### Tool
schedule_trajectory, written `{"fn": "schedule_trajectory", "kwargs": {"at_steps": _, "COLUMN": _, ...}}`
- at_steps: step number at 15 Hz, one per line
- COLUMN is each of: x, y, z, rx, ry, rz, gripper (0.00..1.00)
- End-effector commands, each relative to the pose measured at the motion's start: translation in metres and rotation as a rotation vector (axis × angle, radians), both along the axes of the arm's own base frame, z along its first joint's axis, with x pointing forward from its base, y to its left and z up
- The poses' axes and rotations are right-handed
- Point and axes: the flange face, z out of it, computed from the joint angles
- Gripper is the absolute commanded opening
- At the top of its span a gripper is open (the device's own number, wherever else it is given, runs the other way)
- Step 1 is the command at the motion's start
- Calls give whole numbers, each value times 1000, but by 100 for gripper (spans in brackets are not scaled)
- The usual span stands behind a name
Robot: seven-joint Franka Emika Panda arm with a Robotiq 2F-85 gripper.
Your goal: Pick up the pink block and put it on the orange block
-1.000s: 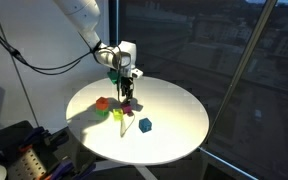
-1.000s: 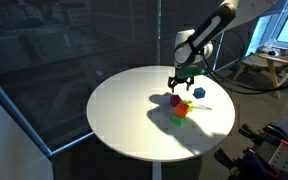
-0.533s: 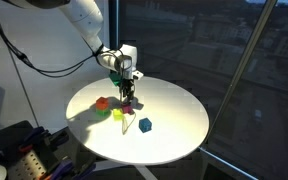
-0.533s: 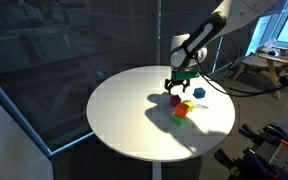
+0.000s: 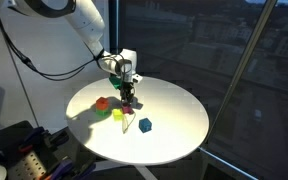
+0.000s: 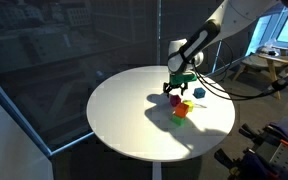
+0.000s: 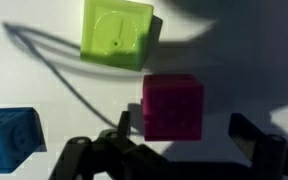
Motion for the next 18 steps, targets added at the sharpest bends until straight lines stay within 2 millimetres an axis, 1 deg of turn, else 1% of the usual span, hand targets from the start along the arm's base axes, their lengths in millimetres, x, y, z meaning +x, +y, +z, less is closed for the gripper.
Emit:
{"fn": "schedule_trajectory", "kwargs": {"at_steps": 1, "x": 9, "y": -3, "z": -6, "rx": 5, "ry": 12, "rz": 4, "gripper": 100}}
{"fn": "schedule_trajectory", "kwargs": {"at_steps": 12, "x": 9, "y": -6, "z": -20, "rx": 0, "ry": 29, "rz": 1, "gripper": 100}}
{"fn": "schedule_trajectory", "kwargs": {"at_steps": 13, "x": 9, "y": -6, "z": -20, "rx": 1, "ry": 30, "rz": -1, "gripper": 75}}
{"fn": "schedule_trajectory", "kwargs": {"at_steps": 14, "x": 9, "y": -6, "z": -20, "rx": 0, "ry": 31, "rz": -1, "gripper": 75}}
{"fn": "schedule_trajectory", "kwargs": {"at_steps": 18, "x": 8, "y": -6, "z": -19, "rx": 4, "ry": 44, "rz": -5, "gripper": 40}}
